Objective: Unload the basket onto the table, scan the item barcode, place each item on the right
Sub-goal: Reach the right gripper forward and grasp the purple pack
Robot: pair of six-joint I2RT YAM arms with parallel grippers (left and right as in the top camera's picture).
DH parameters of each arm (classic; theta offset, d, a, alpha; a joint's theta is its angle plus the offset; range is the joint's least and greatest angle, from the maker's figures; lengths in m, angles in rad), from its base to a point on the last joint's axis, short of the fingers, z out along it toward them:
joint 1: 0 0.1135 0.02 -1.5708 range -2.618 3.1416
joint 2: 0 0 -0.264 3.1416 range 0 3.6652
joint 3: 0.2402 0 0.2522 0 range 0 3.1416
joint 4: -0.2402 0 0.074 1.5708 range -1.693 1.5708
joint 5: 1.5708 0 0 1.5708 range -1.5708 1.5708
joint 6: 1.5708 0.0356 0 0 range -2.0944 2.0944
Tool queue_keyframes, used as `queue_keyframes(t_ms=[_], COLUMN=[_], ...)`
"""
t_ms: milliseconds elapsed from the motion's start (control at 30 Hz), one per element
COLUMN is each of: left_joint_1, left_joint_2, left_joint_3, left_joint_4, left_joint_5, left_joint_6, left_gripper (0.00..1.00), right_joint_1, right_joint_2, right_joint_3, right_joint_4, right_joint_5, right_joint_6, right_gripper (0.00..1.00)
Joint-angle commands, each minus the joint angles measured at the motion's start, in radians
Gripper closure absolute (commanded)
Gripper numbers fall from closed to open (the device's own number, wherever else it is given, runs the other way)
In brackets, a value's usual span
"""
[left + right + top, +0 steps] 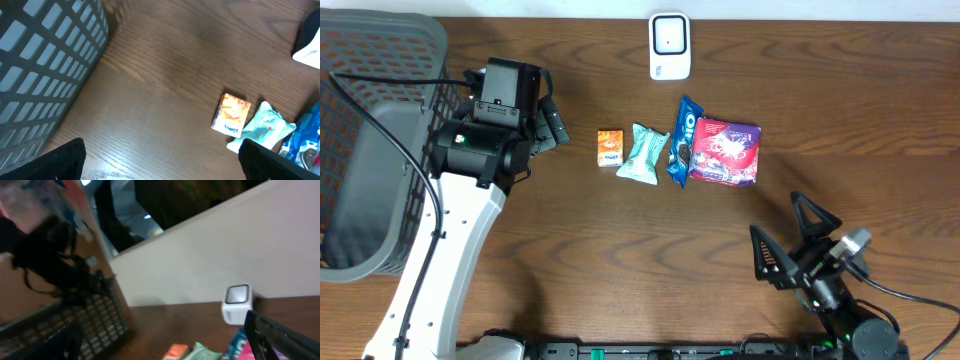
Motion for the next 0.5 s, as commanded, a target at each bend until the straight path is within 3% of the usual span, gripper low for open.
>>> queue_keyframes(t_ms=[0,100,233,467], left_joint_1=[0.003,0.003,0.003,0.003], left_joint_2=[0.003,0.003,0.003,0.003], left_joint_3=[0.001,0.001,0.001,0.001], left_joint_4=[-0.003,-0.003,-0.003,-0.003], left_joint_5=[0.005,0.005,0.005,0.005], left_joint_6=[-0.016,-0.016,-0.016,-0.016], left_gripper=[0.02,0.02,0.02,0.02], right_joint_1=[-0.002,-0.02,-0.047,-0.057], right_joint_2=[0.025,0.127,0.439,0.986], right_joint_3=[0.092,0.253,0.566,0.965], right_joint_4=[-0.077,-0.295,-0.672,-1.041], right_joint_5=[0.008,0.036,0.144,0.145], right_joint_6=[0.024,-0.132,-0.354,-0.482], right_gripper=[0.01,0.01,0.01,0.01])
